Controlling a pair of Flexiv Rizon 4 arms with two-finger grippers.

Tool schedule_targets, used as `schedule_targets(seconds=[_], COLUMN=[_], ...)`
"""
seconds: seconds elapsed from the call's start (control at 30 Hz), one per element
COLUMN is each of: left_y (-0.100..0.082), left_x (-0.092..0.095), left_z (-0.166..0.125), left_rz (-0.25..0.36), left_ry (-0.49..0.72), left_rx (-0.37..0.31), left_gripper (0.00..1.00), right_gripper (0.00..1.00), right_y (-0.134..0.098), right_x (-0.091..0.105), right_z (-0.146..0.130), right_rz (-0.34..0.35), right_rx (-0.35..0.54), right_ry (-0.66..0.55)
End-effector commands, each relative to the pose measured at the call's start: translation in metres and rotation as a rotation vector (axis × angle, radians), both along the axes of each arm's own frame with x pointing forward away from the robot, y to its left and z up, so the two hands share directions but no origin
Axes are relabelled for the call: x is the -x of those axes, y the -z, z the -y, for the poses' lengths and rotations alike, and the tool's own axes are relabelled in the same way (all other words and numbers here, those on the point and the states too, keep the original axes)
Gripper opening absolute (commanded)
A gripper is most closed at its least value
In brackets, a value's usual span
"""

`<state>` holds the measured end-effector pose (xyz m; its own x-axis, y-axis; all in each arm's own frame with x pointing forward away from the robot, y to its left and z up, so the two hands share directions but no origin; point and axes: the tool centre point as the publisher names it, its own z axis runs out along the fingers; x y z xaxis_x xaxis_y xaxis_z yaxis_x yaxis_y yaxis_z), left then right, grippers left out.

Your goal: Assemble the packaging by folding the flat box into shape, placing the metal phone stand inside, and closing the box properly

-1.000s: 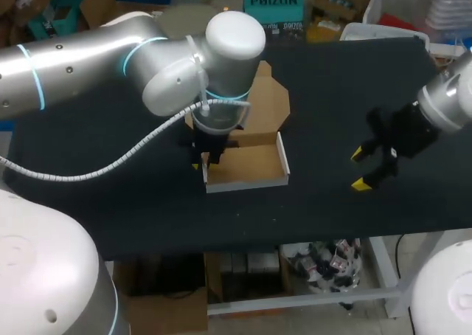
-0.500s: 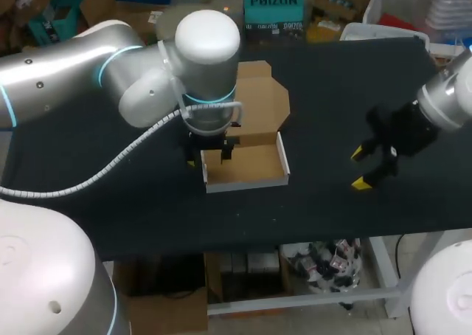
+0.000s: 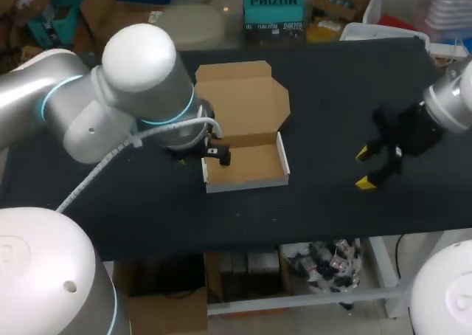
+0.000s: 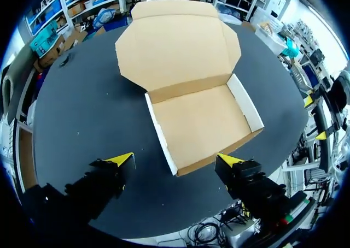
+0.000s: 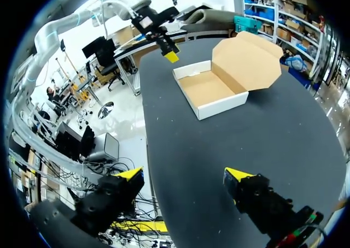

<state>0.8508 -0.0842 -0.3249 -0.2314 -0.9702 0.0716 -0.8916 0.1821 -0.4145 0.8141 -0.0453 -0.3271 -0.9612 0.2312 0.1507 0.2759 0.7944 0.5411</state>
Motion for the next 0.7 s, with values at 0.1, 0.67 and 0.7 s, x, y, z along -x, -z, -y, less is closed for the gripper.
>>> schedule_targets(seconds=[0.1, 0.67, 0.7], left_y=[-0.02, -0.041, -0.043], left_x=[0.028, 0.057, 0.059], left_z=[-0.024, -0.055, -0.057], left_rz=[0.173, 0.219, 0.208], left_ry=[0.152, 0.264, 0.242], left_rx=[0.177, 0.251, 0.248], left_gripper=[1.0, 1.0, 1.0], right_gripper=[1.0, 1.0, 1.0], right_y=[-0.004, -0.013, -0.014], right_x=[0.002, 0.004, 0.005], right_z=[0.003, 0.015, 0.017], right_rz=[-0.002, -0.068, -0.078], right_rx=[-0.005, 0.023, 0.032], right_ry=[0.004, 0.151, 0.176])
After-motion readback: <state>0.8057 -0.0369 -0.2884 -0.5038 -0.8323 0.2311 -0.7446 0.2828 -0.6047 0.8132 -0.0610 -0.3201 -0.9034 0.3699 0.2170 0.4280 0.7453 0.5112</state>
